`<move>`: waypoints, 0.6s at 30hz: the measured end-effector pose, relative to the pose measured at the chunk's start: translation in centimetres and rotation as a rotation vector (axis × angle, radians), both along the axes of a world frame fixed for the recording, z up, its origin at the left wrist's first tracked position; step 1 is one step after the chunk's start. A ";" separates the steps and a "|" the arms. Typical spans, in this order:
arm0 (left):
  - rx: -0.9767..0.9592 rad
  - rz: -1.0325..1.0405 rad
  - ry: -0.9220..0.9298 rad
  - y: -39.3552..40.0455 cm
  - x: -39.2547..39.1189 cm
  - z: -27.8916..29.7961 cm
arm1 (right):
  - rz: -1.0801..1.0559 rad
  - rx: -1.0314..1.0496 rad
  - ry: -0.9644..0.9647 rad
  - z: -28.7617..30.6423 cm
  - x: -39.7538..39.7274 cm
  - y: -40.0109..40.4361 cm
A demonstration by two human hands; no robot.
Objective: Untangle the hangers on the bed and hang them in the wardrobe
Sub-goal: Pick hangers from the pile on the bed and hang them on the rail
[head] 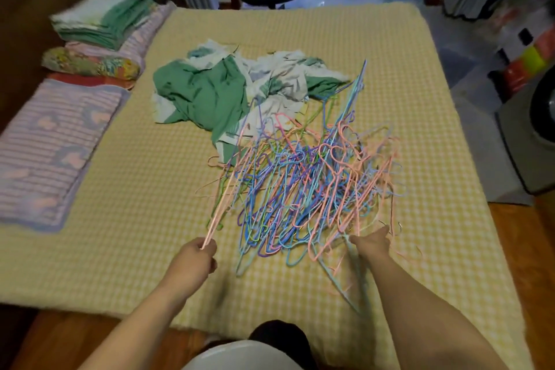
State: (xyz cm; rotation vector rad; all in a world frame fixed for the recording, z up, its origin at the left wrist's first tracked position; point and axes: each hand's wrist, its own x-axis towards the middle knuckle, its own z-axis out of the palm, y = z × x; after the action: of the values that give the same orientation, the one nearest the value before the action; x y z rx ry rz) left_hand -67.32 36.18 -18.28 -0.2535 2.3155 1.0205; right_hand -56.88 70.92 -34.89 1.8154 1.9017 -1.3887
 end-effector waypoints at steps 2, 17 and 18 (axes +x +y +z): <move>0.051 0.028 -0.017 0.4 0.0 0.1 | 0.041 0.009 -0.060 0.5 -1.0 0.9; 0.196 0.038 0.061 2.4 -0.1 0.9 | 0.019 0.260 -0.048 9.0 9.3 1.8; 0.225 0.021 0.092 2.8 -0.4 1.3 | -0.007 0.247 -0.024 9.6 9.3 1.3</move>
State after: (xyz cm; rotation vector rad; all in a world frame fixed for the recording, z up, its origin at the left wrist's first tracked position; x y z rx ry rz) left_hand -67.73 38.96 -16.97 -0.1434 2.2570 1.3161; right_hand -47.61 72.18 -25.25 1.9358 2.1375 -1.1722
